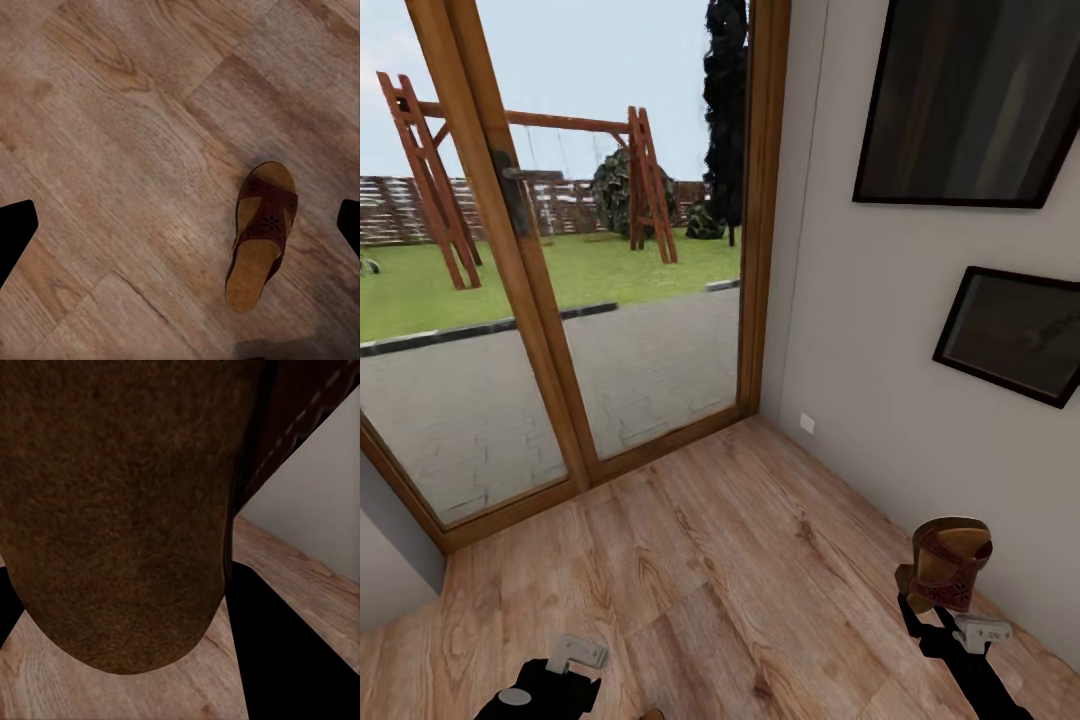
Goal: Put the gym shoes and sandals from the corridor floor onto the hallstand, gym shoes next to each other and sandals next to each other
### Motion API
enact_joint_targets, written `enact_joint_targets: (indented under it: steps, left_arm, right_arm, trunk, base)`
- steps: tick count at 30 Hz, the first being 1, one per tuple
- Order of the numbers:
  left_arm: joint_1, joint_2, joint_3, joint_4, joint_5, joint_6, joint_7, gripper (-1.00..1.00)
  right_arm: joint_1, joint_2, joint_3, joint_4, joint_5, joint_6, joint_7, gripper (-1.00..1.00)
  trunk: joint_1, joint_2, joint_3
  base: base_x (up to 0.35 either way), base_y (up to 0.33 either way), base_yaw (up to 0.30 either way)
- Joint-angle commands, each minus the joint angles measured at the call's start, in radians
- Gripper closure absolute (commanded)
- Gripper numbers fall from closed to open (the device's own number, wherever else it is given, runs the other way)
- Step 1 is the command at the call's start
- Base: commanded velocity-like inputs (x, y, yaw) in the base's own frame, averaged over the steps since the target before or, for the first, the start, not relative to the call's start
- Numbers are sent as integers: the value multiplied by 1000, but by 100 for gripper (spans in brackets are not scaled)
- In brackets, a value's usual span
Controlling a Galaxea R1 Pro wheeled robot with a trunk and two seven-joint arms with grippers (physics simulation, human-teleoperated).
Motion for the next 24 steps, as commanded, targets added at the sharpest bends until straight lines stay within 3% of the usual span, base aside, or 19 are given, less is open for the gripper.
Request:
enact_joint_targets:
  steps: [1,17,24]
  left_arm:
    - [0,0,0,0,0,0,0,-100]
    - [1,0,1,3,-1,0,0,-100]
    - [1,0,1,3,0,1,0,-100]
  right_arm:
    - [0,0,0,0,-2,1,2,100]
    - [0,0,-1,0,-3,1,1,100]
    - [0,0,-1,0,-3,1,1,100]
  trunk:
    - [0,0,0]
    - [0,0,0]
    - [0,0,0]
  base:
    - [0,0,0]
    - [-2,-1,0]
    - [-192,-126,0]
